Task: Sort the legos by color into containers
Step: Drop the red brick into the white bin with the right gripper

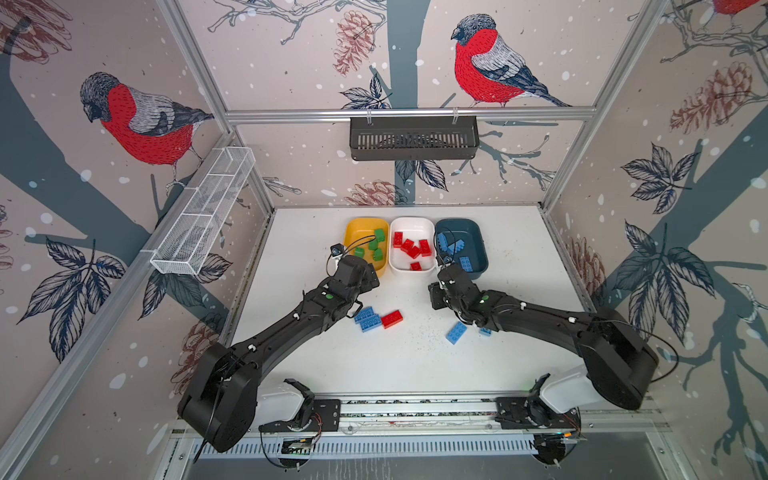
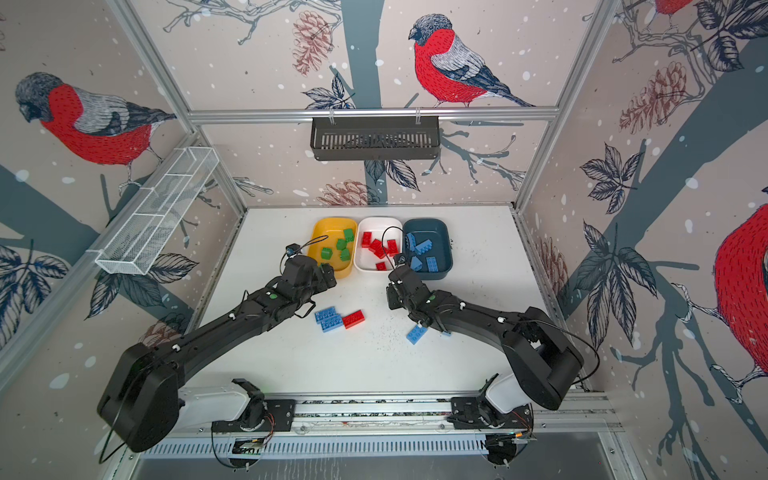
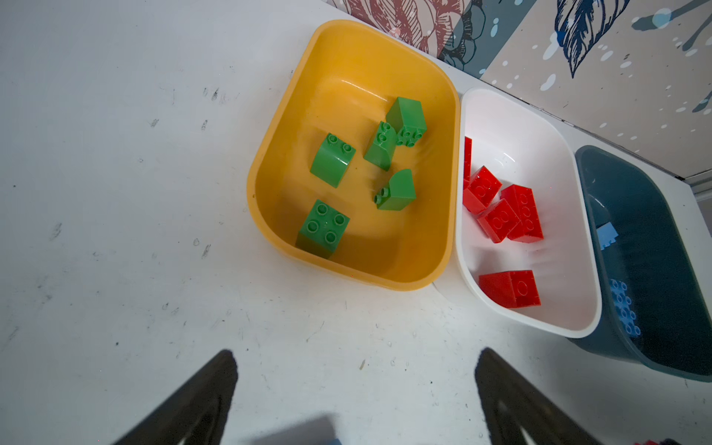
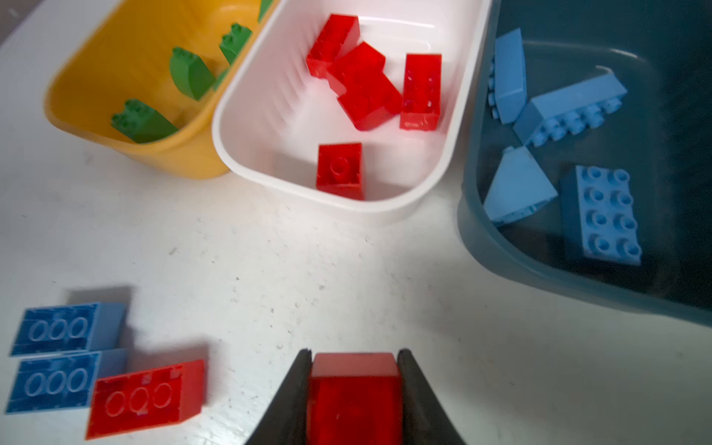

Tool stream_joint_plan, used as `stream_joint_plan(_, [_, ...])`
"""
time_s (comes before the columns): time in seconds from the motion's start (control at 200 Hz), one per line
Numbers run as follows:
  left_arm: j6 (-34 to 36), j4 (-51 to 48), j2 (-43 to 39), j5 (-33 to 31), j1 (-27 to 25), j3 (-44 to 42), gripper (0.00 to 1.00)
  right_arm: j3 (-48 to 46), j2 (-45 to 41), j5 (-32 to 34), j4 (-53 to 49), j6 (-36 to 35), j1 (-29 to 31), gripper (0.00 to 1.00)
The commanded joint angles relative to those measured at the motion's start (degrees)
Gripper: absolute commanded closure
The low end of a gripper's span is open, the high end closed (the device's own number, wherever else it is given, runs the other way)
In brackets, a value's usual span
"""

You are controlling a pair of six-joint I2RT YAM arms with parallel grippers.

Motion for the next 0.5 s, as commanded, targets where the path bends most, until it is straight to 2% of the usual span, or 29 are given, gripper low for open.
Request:
stream_joint_plan(0.0, [-0.5,0.8,-0.5,-0.3,0.1,-0.4,0.03,2.5,1.0,-0.9,3.6,-0.5,-0.3,0.71])
stream_joint_plan(0.15, [-0.2,-3.3,0.2,6.9,-0.2,1.2,0.03,7.2,4.8,-2.8,3.5,-0.1,-1.8,0.7])
stream_joint_plan(0.415, [-2.3,-4.3,-3.0,5.1,-0.4,-2.6,0.03,20.4,15.9,-5.3,-0.8,-2.8,-5.5,0.69])
stream_joint_plan(0.495, [-1.9,-3.7,-3.8,5.0,-0.4,-3.6,0.03,25.2,19.9,-5.0,-2.4,-3.6,-6.2,0.65])
